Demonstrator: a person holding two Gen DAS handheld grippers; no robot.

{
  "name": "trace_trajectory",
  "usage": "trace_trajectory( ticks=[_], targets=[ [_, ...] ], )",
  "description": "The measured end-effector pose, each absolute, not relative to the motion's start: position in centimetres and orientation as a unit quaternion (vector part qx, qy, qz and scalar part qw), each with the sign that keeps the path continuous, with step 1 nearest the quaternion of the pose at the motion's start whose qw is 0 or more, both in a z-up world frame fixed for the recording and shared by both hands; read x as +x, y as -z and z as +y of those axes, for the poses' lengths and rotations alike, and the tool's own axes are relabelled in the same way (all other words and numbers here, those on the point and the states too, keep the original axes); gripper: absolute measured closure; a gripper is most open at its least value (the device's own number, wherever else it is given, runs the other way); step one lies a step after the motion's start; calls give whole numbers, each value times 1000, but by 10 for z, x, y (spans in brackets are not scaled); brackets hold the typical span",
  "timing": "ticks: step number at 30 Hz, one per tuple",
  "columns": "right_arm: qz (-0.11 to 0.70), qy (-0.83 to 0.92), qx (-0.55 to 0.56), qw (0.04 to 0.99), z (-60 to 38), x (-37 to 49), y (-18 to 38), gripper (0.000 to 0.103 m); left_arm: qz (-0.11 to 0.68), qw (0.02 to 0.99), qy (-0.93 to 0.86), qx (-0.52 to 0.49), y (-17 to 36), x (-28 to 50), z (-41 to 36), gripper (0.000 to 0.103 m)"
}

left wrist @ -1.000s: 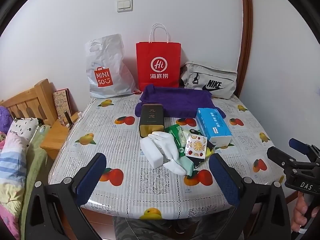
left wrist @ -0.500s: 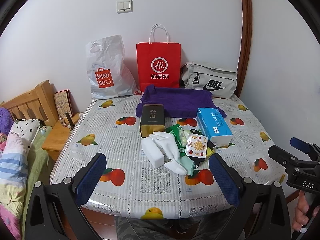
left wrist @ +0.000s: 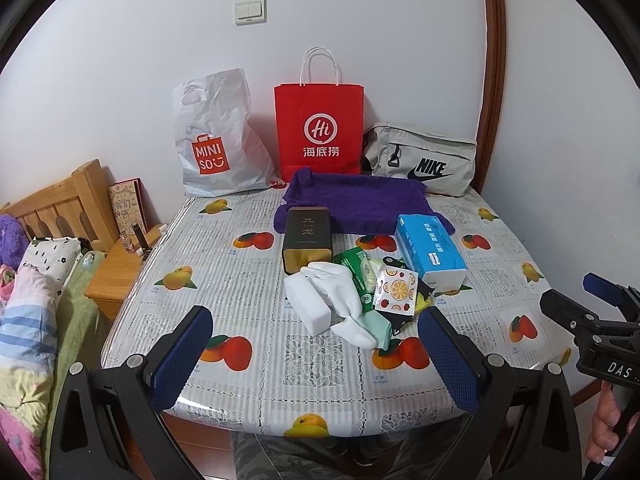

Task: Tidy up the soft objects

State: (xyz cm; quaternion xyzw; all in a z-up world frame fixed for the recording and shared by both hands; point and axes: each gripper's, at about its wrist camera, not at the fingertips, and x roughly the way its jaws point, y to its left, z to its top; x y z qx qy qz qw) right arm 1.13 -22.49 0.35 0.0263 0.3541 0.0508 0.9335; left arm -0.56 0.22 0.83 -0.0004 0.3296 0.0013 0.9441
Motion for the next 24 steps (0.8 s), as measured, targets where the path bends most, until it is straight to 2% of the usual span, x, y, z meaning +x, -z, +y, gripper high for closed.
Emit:
trace_trajectory(
  ticks=[24],
  targets=[
    [354, -50, 25, 934, -223, 12, -2, 0, 330, 944, -2, 1, -7, -8, 6, 0]
  ],
)
